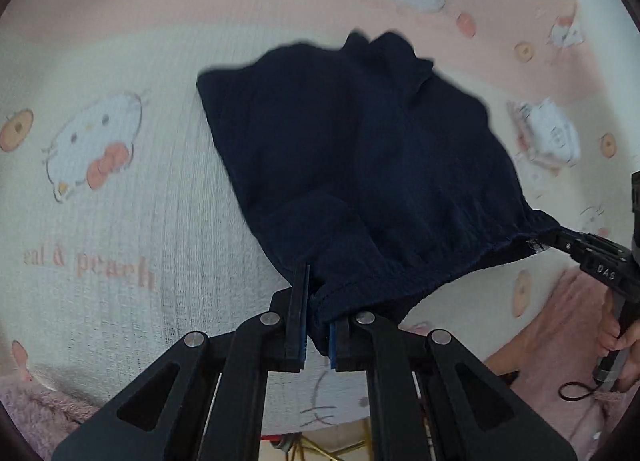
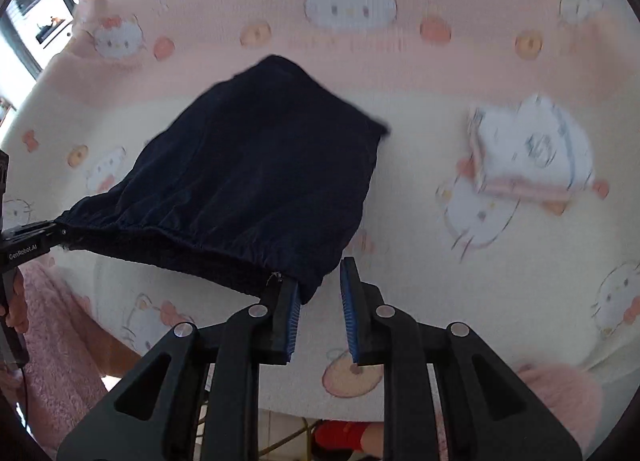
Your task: Fold clothes
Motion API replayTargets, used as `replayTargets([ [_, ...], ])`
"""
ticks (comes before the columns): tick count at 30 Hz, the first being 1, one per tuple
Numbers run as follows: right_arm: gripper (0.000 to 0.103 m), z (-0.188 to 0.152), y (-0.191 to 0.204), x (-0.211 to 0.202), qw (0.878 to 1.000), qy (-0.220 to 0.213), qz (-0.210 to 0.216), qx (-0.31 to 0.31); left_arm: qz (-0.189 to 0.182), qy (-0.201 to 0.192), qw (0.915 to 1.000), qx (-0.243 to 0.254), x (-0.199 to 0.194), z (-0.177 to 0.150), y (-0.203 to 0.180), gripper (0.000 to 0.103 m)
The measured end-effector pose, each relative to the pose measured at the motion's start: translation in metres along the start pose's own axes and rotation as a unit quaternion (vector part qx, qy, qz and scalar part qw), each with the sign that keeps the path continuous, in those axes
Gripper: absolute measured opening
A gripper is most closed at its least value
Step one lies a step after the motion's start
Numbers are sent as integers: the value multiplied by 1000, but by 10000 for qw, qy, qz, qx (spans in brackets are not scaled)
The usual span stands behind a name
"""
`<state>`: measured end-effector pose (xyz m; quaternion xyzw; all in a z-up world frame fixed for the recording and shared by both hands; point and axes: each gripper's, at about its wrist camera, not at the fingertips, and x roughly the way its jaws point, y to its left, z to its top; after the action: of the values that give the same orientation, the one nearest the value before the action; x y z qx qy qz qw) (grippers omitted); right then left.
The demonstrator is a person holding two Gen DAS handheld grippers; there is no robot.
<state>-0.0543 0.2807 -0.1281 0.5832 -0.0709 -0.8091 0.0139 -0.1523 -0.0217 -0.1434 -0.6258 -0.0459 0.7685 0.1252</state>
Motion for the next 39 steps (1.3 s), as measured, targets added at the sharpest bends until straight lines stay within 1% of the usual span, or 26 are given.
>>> replayTargets([
  [2, 19, -10, -5, 42, 9980, 617, 13, 154, 133, 459, 9988, -51, 29, -7, 2, 9],
  [4, 19, -18, 0, 59, 9951, 983, -23, 85, 132, 408, 9991, -14, 20, -10, -2, 14],
  [5, 19, -20, 5, 57, 9952, 977, 83, 2, 86, 339, 9994, 34, 12, -11, -3, 18],
  [6, 19, -22, 11, 50, 9956, 908, 189, -134, 14, 286, 9996, 14, 2, -11, -4, 29],
  [7, 19, -23, 15, 42, 9958, 834, 236, -288, -65, 245, 9997, -13, -9, -12, -3, 43],
  [8, 20, -23, 19, 34, 9957, 783, 234, -441, -174, 226, 9996, 11, -19, -13, -4, 46],
  [10, 23, -25, 22, 15, 9949, 705, 243, -672, -312, 146, 9991, 249, -40, -15, -8, 46],
  [12, 28, -26, 24, -3, 9938, 626, 394, -832, -29, -261, 9987, 446, -56, -15, -11, 46],
  [13, 28, -25, 24, -11, 9939, 531, 428, -865, 113, -462, 9974, 542, -64, -14, -13, 46],
  [14, 29, -22, 24, -18, 9943, 438, 413, -875, 235, -565, 9967, 529, -63, -12, -12, 46],
  [16, 31, -13, 24, -27, 9961, 186, 432, -751, 83, -419, 9986, 314, -45, -5, -4, 46],
  [18, 36, -3, 22, -29, 9974, -71, 442, -560, -102, -94, 9999, 31, -18, 2, 7, 46],
  [19, 36, 1, 22, -22, 9982, -71, 307, -519, -121, 26, 9999, -44, -6, 2, 9, 46],
  [20, 36, 5, 24, -11, 9985, 35, 118, -525, -84, 138, 9998, -73, 5, -1, 9, 46],
  [22, 36, 8, 24, 13, 9984, 286, -43, -490, -31, 358, 9993, -117, 23, -5, 10, 46],
  [23, 36, 6, 20, 23, 9983, 417, 84, -400, 126, 440, 9989, -74, 29, -8, 9, 46],
  [24, 36, 2, 17, 32, 9980, 527, 198, -299, 308, 375, 9988, -1, 29, -10, 9, 46],
  [25, 36, -2, 13, 40, 9979, 592, 137, -235, 490, 310, 9983, 73, 28, -11, 8, 46],
  [27, 36, -10, 6, 50, 9978, 597, -237, -184, 877, 112, 9960, 143, 24, -12, 8, 46],
  [28, 36, -14, 2, 54, 9975, 585, -369, -123, 1168, -34, 9931, 134, 20, -11, 10, 46],
  [30, 36, -15, -9, 50, 9983, 479, -299, 170, 1388, -193, 9901, -7, 13, -11, 17, 46],
  [32, 36, -14, -13, 41, 9988, 311, -237, 278, 591, -58, 9977, -334, 10, -13, 25, 46],
  [33, 36, -13, -14, 36, 9991, 233, -181, 317, 218, 28, 9985, -505, 11, -16, 27, 46],
  [35, 37, -14, -13, 29, 9991, 170, 150, 354, -184, 128, 9973, -705, 14, -23, 27, 46],
  [37, 37, -18, -14, 32, 9968, 278, 559, 506, -241, 209, 9966, -763, 21, -29, 25, 46],
  [39, 37, -23, -21, 36, 9935, 307, 717, 833, -329, 211, 9955, -859, 21, -30, 29, 46],
])
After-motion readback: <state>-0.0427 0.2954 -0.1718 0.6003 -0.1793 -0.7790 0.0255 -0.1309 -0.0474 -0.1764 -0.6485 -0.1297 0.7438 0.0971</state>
